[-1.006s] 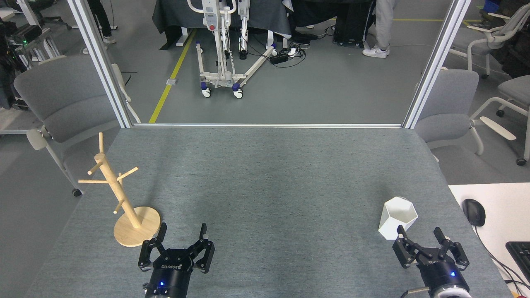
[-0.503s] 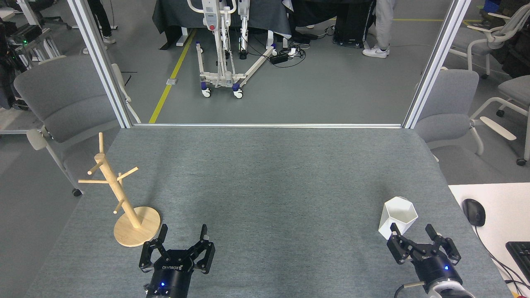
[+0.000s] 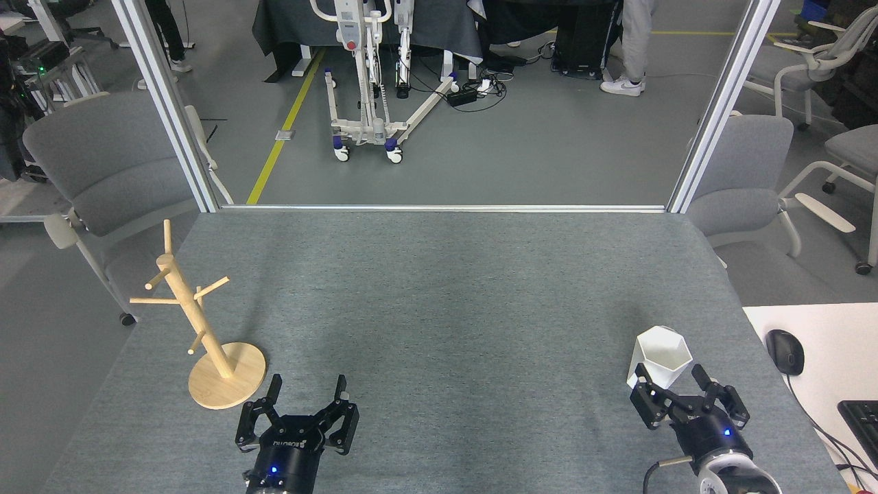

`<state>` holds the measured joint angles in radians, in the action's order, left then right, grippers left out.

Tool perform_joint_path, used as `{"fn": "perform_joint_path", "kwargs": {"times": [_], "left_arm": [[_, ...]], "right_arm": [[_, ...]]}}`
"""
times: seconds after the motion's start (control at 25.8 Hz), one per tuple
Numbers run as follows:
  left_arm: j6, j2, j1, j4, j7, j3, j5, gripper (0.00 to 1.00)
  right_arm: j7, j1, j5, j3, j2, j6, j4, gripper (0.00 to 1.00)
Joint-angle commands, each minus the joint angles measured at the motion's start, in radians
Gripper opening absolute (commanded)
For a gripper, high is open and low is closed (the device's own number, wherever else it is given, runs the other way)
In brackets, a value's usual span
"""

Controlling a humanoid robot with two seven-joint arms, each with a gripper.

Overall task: Hang cup on storage rack
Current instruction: 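Move the right gripper to the white hexagonal cup and grasp its rim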

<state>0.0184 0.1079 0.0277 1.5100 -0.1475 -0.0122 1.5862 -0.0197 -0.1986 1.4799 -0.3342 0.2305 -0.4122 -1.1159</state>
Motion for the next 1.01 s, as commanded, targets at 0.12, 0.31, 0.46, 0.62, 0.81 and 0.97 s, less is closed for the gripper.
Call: {"fn": "perform_joint_path", "kwargs": {"times": [0.12, 0.31, 0.46, 0.62, 0.81, 0.97], "left_arm": [[0.0, 0.004, -0.005, -0.014, 0.0, 0.0, 0.0, 0.99], [0.0, 0.004, -0.011, -0.028, 0.0, 0.0, 0.0, 0.99], [0.0, 0.003, -0.017, -0.033, 0.0, -0.002, 0.0, 1.0], [0.0, 0.003, -0.017, -0.034, 0.0, -0.002, 0.0, 1.0], [0.0, 0.004, -0.015, -0.042, 0.0, -0.002, 0.0, 1.0], [0.0, 0.004, -0.017, -0.044, 0.0, -0.002, 0.0, 0.99]], "right_arm": [[-0.002, -0.024, 0.007, 0.004, 0.001, 0.001, 0.031, 1.0], [-0.002, -0.045, 0.019, 0.004, 0.007, 0.003, 0.07, 1.0], [-0.002, -0.065, 0.025, 0.004, 0.01, 0.004, 0.096, 1.0], [-0.002, -0.067, 0.025, 0.004, 0.013, 0.004, 0.097, 1.0], [-0.002, -0.067, 0.025, 0.004, 0.013, 0.004, 0.099, 1.0], [-0.002, -0.067, 0.027, 0.004, 0.013, 0.006, 0.111, 1.0]]}}
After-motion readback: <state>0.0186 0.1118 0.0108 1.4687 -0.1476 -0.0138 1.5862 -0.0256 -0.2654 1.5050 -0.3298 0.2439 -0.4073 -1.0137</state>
